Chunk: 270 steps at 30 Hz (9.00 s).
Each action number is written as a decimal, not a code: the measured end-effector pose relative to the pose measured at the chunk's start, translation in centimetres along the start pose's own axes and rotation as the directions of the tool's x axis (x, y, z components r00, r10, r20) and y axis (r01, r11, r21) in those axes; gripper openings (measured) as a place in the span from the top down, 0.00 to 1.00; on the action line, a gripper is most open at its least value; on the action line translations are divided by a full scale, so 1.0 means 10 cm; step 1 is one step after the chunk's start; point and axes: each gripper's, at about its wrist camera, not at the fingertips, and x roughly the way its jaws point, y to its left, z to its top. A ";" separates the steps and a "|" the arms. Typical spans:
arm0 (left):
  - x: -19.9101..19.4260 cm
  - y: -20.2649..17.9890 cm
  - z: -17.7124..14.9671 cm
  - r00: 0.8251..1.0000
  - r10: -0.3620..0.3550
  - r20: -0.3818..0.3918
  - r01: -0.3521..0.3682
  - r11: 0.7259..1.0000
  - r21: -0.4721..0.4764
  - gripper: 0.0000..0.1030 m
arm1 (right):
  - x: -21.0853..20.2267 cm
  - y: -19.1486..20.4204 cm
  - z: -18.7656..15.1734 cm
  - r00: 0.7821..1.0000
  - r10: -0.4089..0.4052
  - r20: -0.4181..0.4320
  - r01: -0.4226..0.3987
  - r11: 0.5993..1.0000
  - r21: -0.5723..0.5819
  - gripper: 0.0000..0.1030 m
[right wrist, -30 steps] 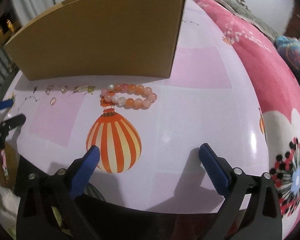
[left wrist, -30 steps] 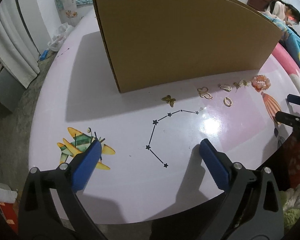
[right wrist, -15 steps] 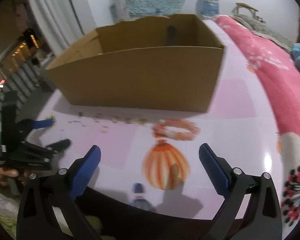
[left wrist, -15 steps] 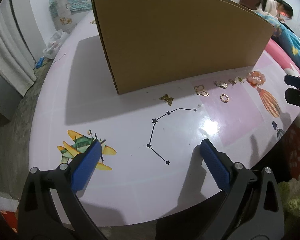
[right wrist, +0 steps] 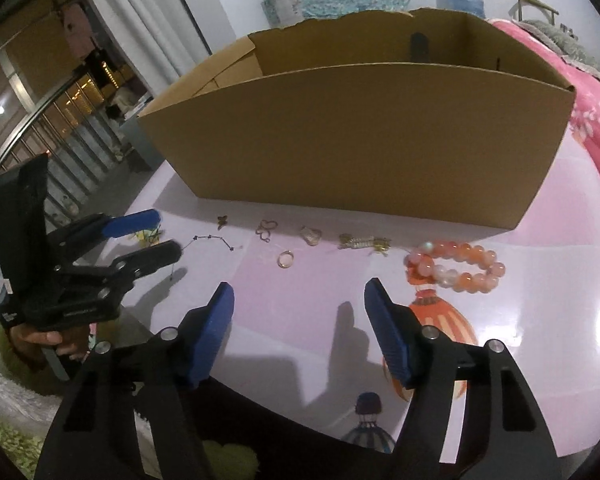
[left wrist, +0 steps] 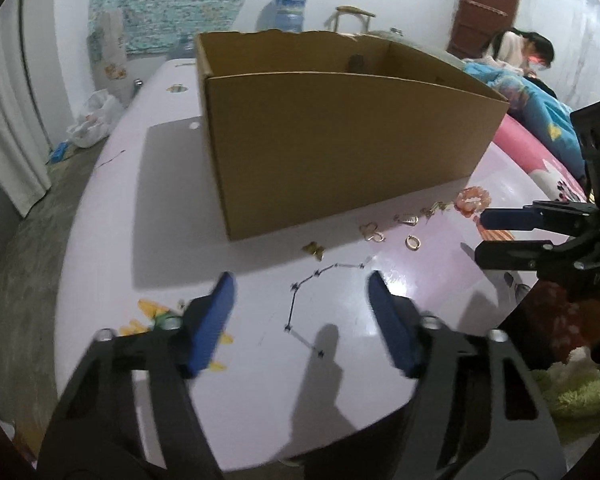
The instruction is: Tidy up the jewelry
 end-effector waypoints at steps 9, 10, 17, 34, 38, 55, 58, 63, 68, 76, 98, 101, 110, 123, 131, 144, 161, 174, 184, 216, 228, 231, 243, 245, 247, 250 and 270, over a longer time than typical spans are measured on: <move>0.36 -0.01 0.23 0.996 -0.063 -0.060 0.070 0.990 0.124 0.70 | 0.05 0.01 0.02 1.000 0.020 0.001 -0.020 1.000 0.010 0.36; 0.40 -0.02 0.25 0.995 -0.061 -0.075 0.071 0.987 0.141 0.72 | 0.05 0.01 0.02 1.000 0.022 0.001 -0.022 1.000 0.012 0.36; 0.50 -0.05 0.29 0.991 -0.060 -0.118 0.084 0.974 0.209 0.76 | 0.07 -0.03 0.02 1.000 0.031 0.001 -0.031 0.999 0.029 0.36; 0.50 -0.19 0.29 0.987 -0.052 -0.154 0.100 0.941 0.323 0.89 | -0.09 -0.09 -0.04 0.999 0.028 0.041 -0.030 0.998 0.052 0.37; 0.48 -0.25 0.26 0.989 -0.038 -0.140 0.082 0.943 0.324 0.89 | -0.13 -0.09 -0.05 0.999 0.021 0.047 -0.023 0.999 0.049 0.37; 0.32 -0.10 0.12 0.994 0.005 -0.108 0.007 0.994 0.105 0.89 | 0.01 0.06 0.04 1.000 -0.008 0.019 0.009 0.999 -0.038 0.49; 0.32 -0.06 0.11 0.994 0.005 -0.108 0.003 0.997 0.080 0.89 | 0.07 0.11 0.07 1.000 -0.023 0.009 0.024 0.998 -0.062 0.53; 0.32 -0.03 0.12 0.995 0.001 -0.105 0.006 0.998 0.068 0.89 | 0.12 0.15 0.07 1.000 -0.030 -0.002 0.030 0.997 -0.070 0.58; 0.32 -0.01 0.11 0.994 -0.004 -0.106 0.010 0.998 0.057 0.89 | 0.17 0.16 0.08 0.999 -0.049 -0.009 0.048 0.995 -0.082 0.62; 0.31 -0.02 0.12 0.994 0.004 -0.108 0.002 0.998 0.061 0.89 | 0.26 0.29 0.15 0.998 -0.066 0.008 0.066 0.986 -0.156 0.65; 0.32 0.04 0.11 0.994 -0.017 -0.106 0.021 0.999 0.038 0.89 | 0.57 0.39 0.29 0.997 -0.068 -0.024 0.056 0.936 -0.347 0.75; 0.31 0.04 0.10 0.994 -0.020 -0.103 0.024 0.999 0.034 0.89 | 0.55 0.44 0.28 0.995 -0.093 -0.025 0.081 0.946 -0.315 0.77; 0.30 0.07 0.10 0.995 -0.029 -0.099 0.032 0.999 0.026 0.89 | 0.57 0.57 0.29 0.990 -0.142 -0.004 0.136 0.961 -0.242 0.77; 0.28 0.11 0.09 0.995 -0.034 -0.094 0.036 0.999 0.025 0.89 | 0.61 0.53 0.29 0.993 -0.115 -0.012 0.109 0.966 -0.235 0.95; 0.28 0.10 0.10 0.995 -0.032 -0.095 0.035 0.999 0.029 0.89 | 0.59 0.50 0.30 0.995 -0.095 -0.026 0.087 0.971 -0.223 0.94; 0.27 0.10 0.10 0.995 -0.032 -0.097 0.036 0.999 0.033 0.89 | 0.64 0.51 0.39 0.991 -0.124 -0.055 0.102 0.948 -0.300 0.77; 0.27 0.11 0.11 0.994 -0.039 -0.100 0.042 0.999 0.033 0.89 | 0.73 0.66 0.58 0.979 -0.151 -0.137 0.104 0.948 -0.301 0.78; 0.27 0.11 0.11 0.995 -0.045 -0.091 0.048 0.998 0.030 0.89 | 0.80 0.64 0.57 0.987 -0.108 -0.122 0.074 0.964 -0.256 0.84; 0.23 0.13 0.11 0.995 -0.061 -0.075 0.064 0.997 0.042 0.89 | 0.73 0.69 0.59 0.992 -0.102 -0.081 0.078 0.964 -0.254 0.84; -0.74 -0.11 1.32 0.974 -0.129 0.187 0.092 0.976 0.195 0.89 | -0.77 0.42 1.28 0.965 0.025 0.261 0.038 0.972 -0.234 0.84; 0.73 0.20 1.87 0.962 -0.125 -0.242 0.137 0.990 0.035 0.89 | 0.41 -0.28 2.21 0.993 -0.095 -0.068 0.092 0.995 -0.048 0.84; 0.82 0.27 1.83 0.956 -0.112 -0.270 0.119 0.993 0.010 0.89 | 0.58 -0.33 2.27 0.988 -0.119 -0.101 0.115 0.992 -0.041 0.84; 0.92 0.32 1.85 0.950 -0.065 -0.307 0.068 0.998 0.000 0.66 | 0.67 -0.40 2.33 0.986 -0.137 -0.098 0.136 0.991 -0.014 0.65; 0.90 0.32 1.85 0.952 -0.067 -0.299 0.069 0.998 -0.004 0.65 | 0.63 -0.40 2.34 0.986 -0.139 -0.088 0.138 0.990 -0.015 0.62; 0.85 0.32 1.86 0.956 -0.062 -0.286 0.063 0.998 -0.004 0.61 | 0.57 -0.40 2.34 0.988 -0.135 -0.071 0.134 0.991 -0.010 0.58; 0.76 0.33 1.88 0.965 -0.064 -0.255 0.064 0.998 -0.009 0.55 | 0.45 -0.38 2.35 0.990 -0.133 -0.043 0.133 0.991 -0.010 0.56; -0.85 0.33 1.05 0.987 -0.122 0.106 0.124 0.992 -0.018 0.32 | -1.42 -0.44 0.84 0.960 0.114 0.255 -0.114 0.993 -0.018 0.41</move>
